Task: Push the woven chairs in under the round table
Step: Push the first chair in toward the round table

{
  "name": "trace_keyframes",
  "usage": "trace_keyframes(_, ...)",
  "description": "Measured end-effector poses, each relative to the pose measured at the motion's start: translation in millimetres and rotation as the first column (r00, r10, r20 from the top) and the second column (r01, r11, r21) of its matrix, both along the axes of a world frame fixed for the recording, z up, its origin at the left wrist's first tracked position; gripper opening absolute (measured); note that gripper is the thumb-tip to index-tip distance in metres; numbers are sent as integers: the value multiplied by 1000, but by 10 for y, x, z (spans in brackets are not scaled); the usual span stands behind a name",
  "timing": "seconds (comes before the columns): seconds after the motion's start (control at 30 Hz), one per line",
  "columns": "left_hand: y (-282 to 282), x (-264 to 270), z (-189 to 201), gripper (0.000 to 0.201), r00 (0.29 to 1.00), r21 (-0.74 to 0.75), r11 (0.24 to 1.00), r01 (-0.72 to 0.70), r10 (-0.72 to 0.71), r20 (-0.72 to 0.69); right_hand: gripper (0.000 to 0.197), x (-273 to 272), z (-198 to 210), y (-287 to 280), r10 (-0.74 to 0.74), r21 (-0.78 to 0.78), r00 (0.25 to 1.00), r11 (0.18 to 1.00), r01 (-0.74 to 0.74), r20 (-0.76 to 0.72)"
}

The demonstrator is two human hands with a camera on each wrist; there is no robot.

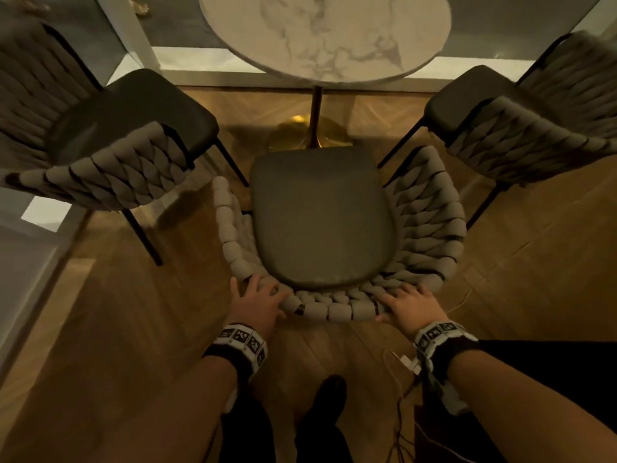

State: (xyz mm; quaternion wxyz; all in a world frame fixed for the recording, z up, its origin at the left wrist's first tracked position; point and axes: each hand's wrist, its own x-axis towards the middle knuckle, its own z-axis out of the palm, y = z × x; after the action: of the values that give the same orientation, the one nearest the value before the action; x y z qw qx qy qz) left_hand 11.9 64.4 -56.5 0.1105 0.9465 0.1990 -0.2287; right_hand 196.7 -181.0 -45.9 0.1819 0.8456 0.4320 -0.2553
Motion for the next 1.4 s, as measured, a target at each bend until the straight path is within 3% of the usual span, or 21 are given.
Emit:
trace_keyframes(0.13,381,129,89,53,990,73,990,-123,117,72,54,79,28,255,-20,120,998,992,28,-65)
trace_keyframes(0.3,406,299,17,60,996,-4,1000,10,-11,-94,63,258,34,87,-188,68,981,979,191,-47)
trace_keyframes(0.47,426,372,-102,44,988,-29,998,-56,51,-145,61,329,41,131,-172,31,984,984,174,-49)
trace_keyframes(0.8,785,590,-131,60,974,-121,967,-225,221,-44,57,556,-118,483,-189,155,980,968,196,-59)
trace_keyframes(0.93,906,737,-107,60,972,-108,968,-228,219,-86,54,644,-117,637,-190,159,979,967,199,-67)
trace_keyframes(1.1,1020,888,112,61,969,-103,964,-245,243,-35,57,747,-162,764,-225,193,970,952,238,-87)
trace_keyframes(1.4,1161,1067,19,57,963,-120,956,-266,270,12,64,962,-180,929,-223,177,971,956,236,-87)
